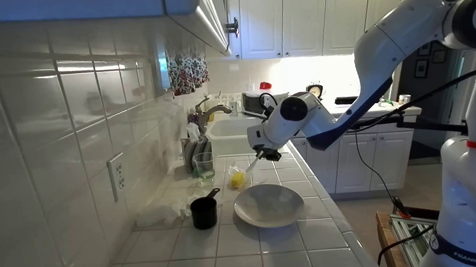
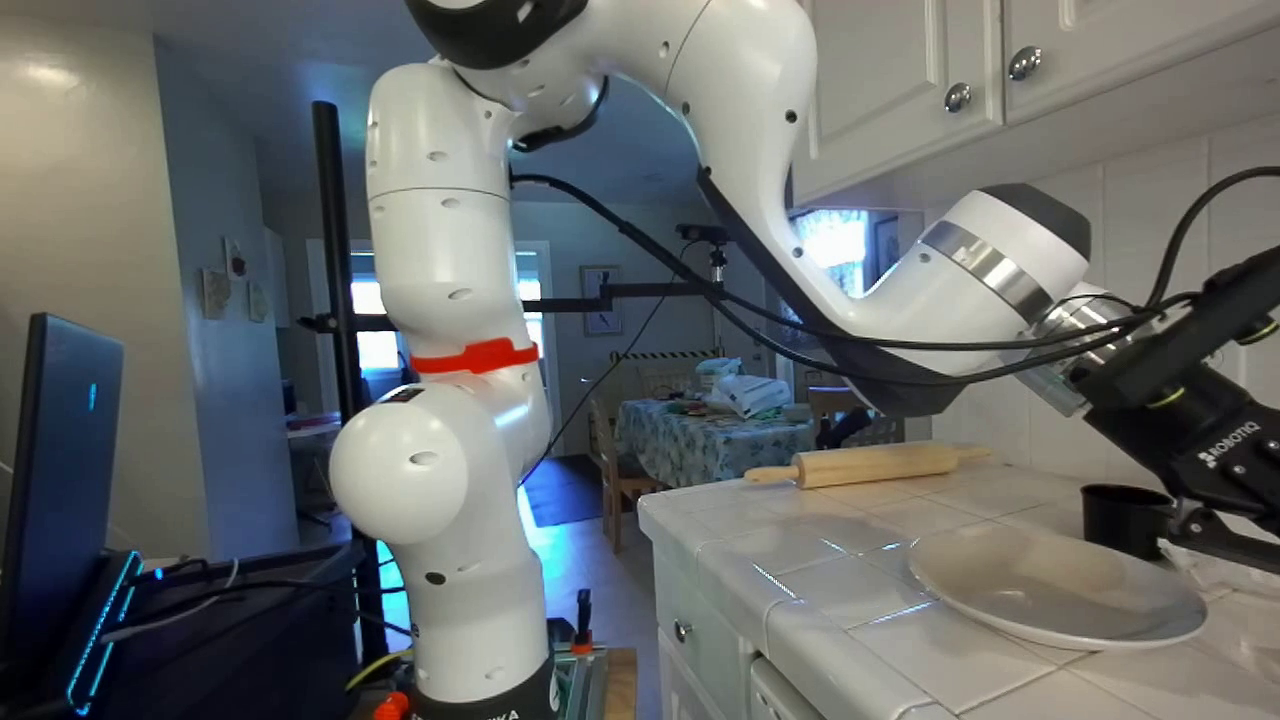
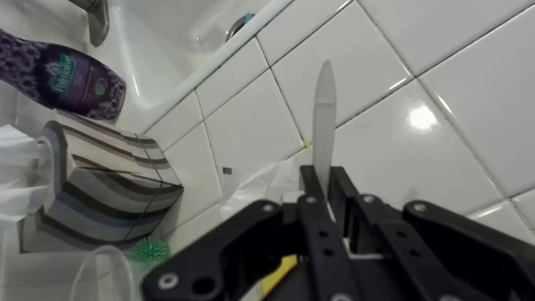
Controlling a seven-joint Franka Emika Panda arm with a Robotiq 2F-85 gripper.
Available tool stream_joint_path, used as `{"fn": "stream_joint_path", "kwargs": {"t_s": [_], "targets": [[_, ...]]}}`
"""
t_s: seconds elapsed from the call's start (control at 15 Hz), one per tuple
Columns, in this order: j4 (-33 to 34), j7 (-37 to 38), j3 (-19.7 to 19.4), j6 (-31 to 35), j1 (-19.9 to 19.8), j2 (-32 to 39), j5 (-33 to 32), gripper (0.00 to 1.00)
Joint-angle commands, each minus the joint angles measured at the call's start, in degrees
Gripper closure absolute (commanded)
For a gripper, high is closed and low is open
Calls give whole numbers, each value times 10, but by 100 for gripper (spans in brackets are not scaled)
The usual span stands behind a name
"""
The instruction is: Use the knife to cut the butter
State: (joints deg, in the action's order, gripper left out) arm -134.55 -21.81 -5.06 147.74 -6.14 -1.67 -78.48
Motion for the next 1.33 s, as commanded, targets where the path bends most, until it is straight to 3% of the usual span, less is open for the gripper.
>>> {"fn": "stream_joint_path", "kwargs": {"t_s": [0.0,0.47,1.27], "targets": [[-53,-6,19,-48,24,-59,-9,97],[-102,41,67,-119,71,-91,-75,97],[-173,256,94,-171,107,-71,-271,97]]}}
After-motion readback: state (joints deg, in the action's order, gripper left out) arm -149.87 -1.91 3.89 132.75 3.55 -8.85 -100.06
